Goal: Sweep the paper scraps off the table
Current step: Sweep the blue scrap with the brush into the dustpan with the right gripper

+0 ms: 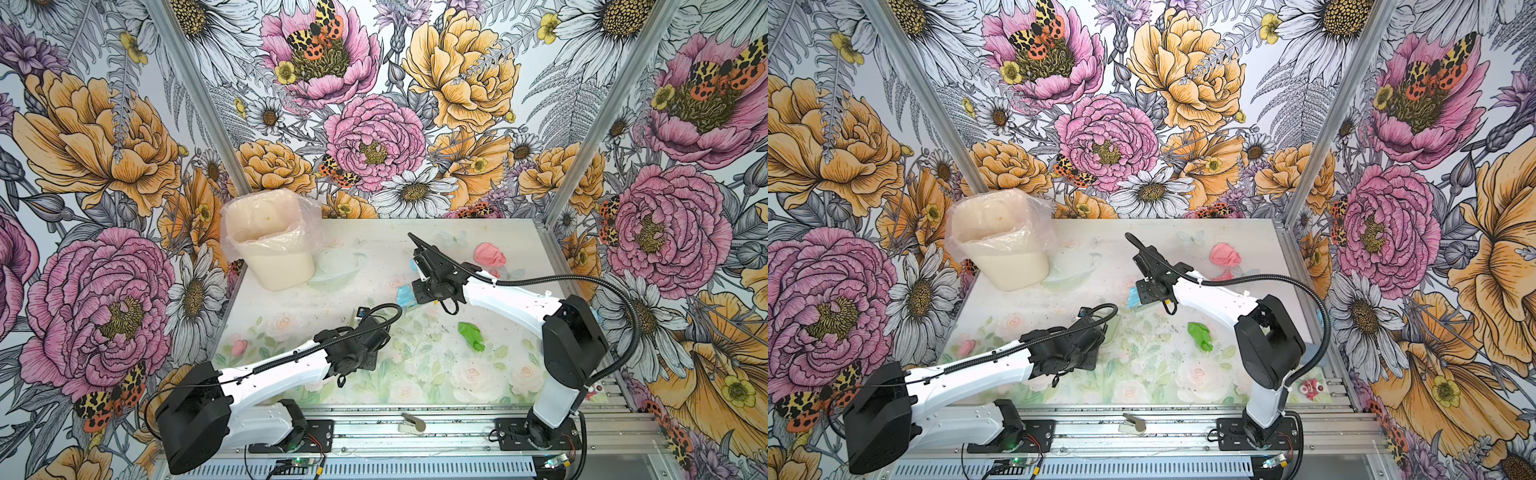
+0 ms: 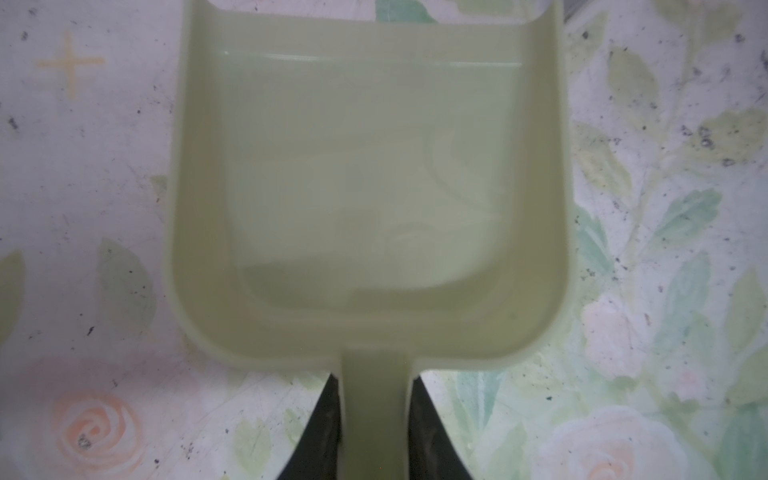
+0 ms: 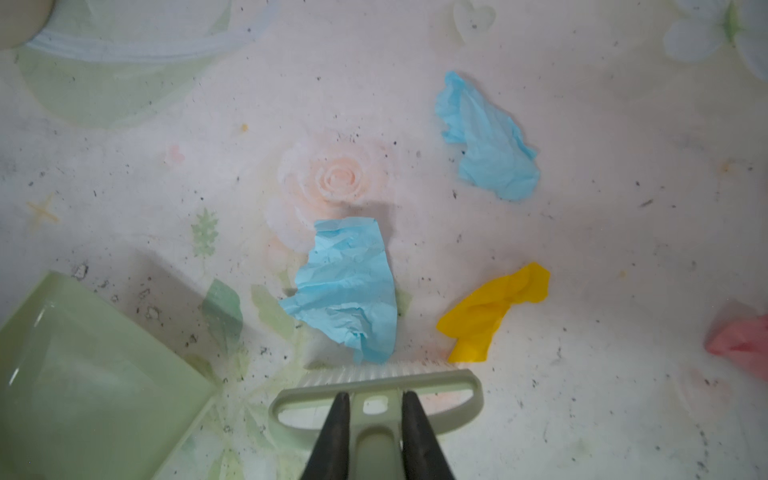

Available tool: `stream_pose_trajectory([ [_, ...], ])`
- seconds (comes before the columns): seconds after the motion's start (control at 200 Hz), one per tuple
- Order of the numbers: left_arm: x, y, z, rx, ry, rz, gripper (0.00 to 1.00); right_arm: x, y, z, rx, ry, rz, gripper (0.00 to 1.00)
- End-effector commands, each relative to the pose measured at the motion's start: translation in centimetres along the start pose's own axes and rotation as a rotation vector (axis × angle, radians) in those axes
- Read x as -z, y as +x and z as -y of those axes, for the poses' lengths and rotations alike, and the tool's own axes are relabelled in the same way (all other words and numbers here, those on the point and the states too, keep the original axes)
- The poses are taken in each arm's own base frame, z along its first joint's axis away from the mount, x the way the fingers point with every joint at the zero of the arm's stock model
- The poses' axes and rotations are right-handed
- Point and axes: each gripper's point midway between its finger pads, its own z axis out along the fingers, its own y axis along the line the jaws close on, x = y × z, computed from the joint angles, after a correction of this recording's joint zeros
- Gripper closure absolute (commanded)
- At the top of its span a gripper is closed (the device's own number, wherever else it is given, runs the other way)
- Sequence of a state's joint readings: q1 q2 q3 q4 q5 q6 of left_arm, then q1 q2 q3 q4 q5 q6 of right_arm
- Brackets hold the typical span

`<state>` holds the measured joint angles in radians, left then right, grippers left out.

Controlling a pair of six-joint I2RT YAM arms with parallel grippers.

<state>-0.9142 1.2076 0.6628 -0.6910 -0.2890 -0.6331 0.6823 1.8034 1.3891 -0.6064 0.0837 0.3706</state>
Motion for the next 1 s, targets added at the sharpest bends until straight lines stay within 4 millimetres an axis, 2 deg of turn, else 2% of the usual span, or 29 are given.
stream_pose_trajectory([
  [0.0,0.0,-0.5,0.5,0.008,0.006,0.024,1.0,0.0,-2.2,-1.5,0.028,-0.047,0.046,1.0],
  [0.19,-0.2,-0.5,0.4,0.007,-0.006,0.024,1.0,1.3,-2.9,-3.6,0.044,-0.17,0.049,1.0],
  [0.34,-0.3,-0.7,0.6,0.0,-0.011,0.021,1.0,3.2,-2.9,-3.9,0.03,-0.237,0.06,1.0],
  [0.445,-0.6,-0.8,0.8,-0.013,-0.02,0.012,1.0,4.5,-3.7,-3.0,0.0,-0.244,0.092,1.0],
  [0.651,-1.1,-1.4,1.5,-0.024,-0.024,0.013,1.0,5.7,-6.3,0.0,-0.07,-0.202,0.156,1.0],
  [0.821,-1.5,-1.8,2.1,-0.031,-0.019,0.011,1.0,5.0,-9.0,1.9,-0.127,-0.102,0.208,1.0],
  [0.996,-1.8,-2.1,2.8,-0.054,-0.021,0.005,1.0,2.9,-10.8,2.2,-0.191,-0.051,0.233,1.0],
])
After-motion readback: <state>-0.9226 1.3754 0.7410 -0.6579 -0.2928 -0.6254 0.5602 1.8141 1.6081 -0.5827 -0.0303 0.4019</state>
